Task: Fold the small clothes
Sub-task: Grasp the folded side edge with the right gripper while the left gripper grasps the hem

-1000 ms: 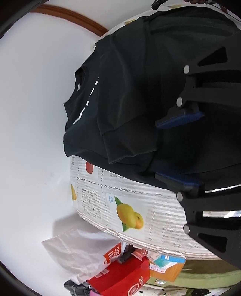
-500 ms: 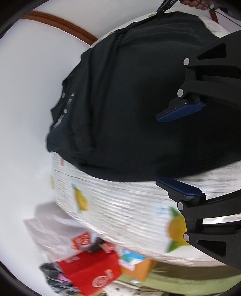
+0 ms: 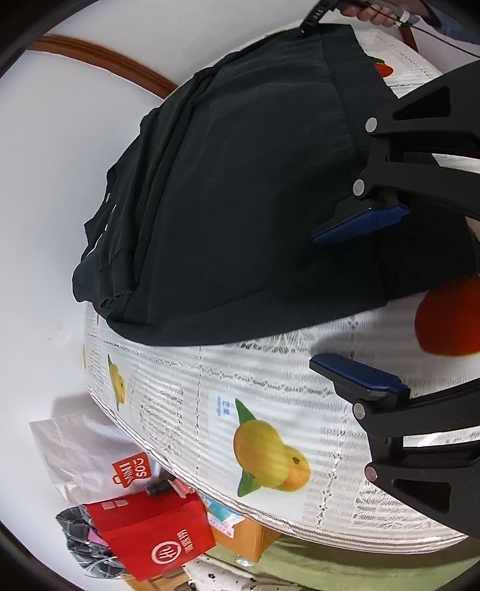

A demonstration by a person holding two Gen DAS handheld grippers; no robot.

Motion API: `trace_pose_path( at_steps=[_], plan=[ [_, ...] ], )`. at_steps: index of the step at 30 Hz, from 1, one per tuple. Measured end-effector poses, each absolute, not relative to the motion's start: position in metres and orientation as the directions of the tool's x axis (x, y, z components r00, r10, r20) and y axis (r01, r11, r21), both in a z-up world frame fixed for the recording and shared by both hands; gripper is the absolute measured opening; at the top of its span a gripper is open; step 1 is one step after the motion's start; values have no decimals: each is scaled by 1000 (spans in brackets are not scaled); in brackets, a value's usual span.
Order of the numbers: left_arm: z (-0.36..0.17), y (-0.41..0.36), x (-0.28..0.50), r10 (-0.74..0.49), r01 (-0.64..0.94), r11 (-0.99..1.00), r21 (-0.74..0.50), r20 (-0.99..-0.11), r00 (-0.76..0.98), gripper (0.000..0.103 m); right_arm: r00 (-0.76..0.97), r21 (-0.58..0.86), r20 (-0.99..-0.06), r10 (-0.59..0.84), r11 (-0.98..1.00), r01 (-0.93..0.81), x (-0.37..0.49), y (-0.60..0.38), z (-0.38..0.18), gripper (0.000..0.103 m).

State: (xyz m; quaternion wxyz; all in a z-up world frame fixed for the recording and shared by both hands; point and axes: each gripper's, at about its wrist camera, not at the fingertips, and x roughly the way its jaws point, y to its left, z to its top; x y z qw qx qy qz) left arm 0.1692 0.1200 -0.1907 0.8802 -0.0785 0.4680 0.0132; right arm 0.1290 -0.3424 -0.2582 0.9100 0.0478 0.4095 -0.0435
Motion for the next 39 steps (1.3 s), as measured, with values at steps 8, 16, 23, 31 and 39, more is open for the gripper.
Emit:
trace_pose_path(
  at_steps=[8, 16, 23, 31, 39],
  plan=[
    [-190, 116, 172, -26, -133, 983, -124, -818, 575, 10, 686, 31, -728, -15, 998, 55, 129, -336, -258, 10],
    [-191, 118, 157, -82, -81, 984, -158, -809, 582, 13, 672, 62, -740, 18, 997, 41, 114, -350, -258, 11],
    [-189, 117, 167, -138, -50, 978, -204, -803, 580, 36, 677, 97, -735, 18, 992, 79, 125, -347, -257, 32],
    [-186, 100, 173, -40, -71, 993, -97, -825, 564, 13, 707, 64, -707, 3, 996, 61, 122, -331, -260, 11],
    [-149, 128, 164, -150, -76, 969, -236, -804, 576, 7, 704, 129, -708, 53, 990, 55, 101, -344, -245, 8]
  ],
)
